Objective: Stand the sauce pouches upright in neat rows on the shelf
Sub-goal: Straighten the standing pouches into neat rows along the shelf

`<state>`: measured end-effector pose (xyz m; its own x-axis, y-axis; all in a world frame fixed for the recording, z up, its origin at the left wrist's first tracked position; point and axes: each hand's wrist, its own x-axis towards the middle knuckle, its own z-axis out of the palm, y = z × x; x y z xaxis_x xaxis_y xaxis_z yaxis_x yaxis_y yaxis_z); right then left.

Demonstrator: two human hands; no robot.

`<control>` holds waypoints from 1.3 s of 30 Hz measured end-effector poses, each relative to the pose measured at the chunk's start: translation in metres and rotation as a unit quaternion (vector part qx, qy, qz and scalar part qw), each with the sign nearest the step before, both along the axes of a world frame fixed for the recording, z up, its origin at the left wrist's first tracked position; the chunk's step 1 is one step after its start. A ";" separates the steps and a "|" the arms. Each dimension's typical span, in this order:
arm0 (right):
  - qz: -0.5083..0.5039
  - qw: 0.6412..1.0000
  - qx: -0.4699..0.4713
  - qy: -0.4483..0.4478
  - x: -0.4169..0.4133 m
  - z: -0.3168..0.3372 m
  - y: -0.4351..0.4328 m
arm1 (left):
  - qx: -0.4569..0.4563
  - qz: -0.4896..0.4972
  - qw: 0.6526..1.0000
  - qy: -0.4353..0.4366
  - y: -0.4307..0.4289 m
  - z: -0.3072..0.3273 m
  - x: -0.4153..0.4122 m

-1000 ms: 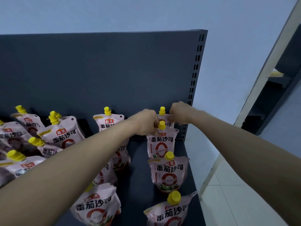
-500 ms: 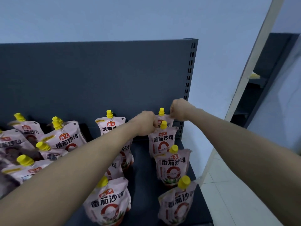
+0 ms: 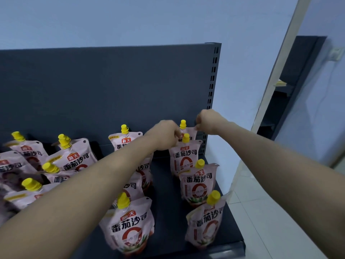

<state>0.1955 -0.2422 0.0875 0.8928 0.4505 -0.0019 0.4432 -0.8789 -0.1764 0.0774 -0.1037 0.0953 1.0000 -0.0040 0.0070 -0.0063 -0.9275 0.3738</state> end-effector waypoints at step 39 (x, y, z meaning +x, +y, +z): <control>0.176 0.978 0.006 0.114 -0.123 -0.014 -0.052 | -0.043 -0.004 0.996 0.083 -0.078 -0.028 -0.123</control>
